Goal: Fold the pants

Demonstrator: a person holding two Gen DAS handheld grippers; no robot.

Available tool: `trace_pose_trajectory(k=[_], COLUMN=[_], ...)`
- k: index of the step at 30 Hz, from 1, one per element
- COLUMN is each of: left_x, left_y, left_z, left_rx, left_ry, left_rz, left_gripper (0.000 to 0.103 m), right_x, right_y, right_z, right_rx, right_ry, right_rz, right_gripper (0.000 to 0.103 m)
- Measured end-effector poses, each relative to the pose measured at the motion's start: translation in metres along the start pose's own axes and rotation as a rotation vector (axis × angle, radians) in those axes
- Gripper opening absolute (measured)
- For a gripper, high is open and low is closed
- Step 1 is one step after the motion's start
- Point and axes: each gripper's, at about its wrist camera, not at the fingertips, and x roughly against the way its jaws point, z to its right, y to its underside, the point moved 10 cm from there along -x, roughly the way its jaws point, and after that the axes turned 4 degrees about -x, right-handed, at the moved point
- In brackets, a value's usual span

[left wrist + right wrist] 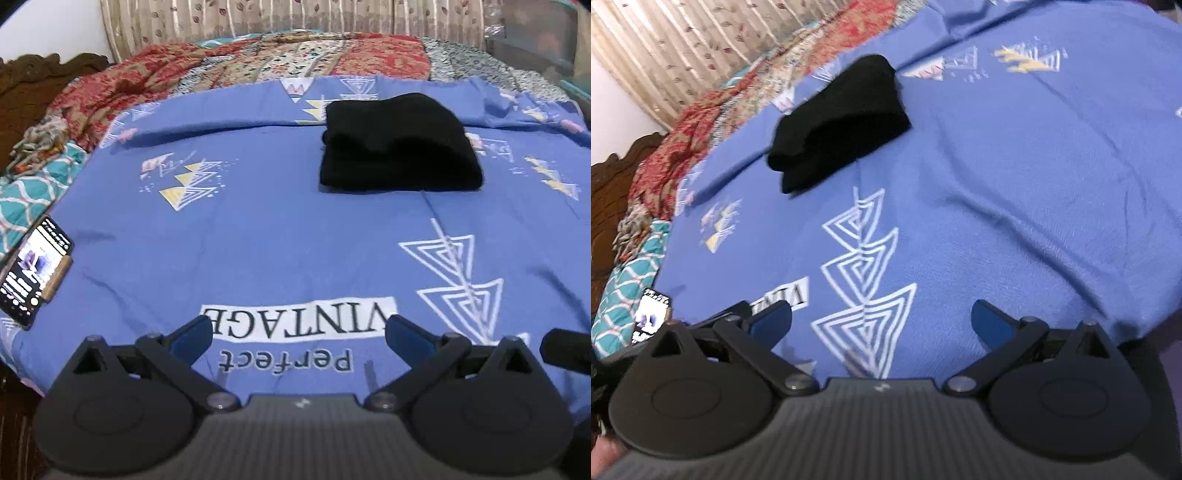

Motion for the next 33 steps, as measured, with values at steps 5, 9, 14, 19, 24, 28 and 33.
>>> trace_pose_trajectory(k=[5, 9, 14, 19, 24, 28, 33], left_x=[0.007, 0.007, 0.005, 0.005, 0.004, 0.004, 0.002], left_y=[-0.003, -0.001, 0.003, 0.005, 0.009, 0.010, 0.013], left_z=[0.004, 0.005, 0.002, 0.003, 0.005, 0.004, 0.000], left_rx=[-0.012, -0.007, -0.003, -0.008, -0.023, -0.023, -0.007], left_ry=[0.019, 0.033, 0.004, -0.012, -0.029, -0.031, -0.046], left_rz=[0.011, 0.002, -0.021, -0.043, -0.064, -0.078, -0.100], left_gripper=[0.103, 0.103, 0.103, 0.103, 0.103, 0.103, 0.103], right_x=[0.013, 0.005, 0.000, 0.002, 0.003, 0.005, 0.004], right_y=[-0.003, -0.001, 0.004, 0.004, 0.003, 0.002, 0.003], right_z=[-0.003, 0.001, 0.004, 0.005, 0.006, 0.005, 0.004], right_rx=[0.034, 0.013, -0.021, -0.026, -0.026, -0.018, -0.014], right_ry=[-0.005, 0.004, 0.003, 0.000, 0.000, -0.004, -0.004], right_rz=[0.030, -0.003, -0.032, -0.034, -0.032, -0.026, -0.030], right_gripper=[0.103, 0.103, 0.103, 0.103, 0.103, 0.103, 0.103])
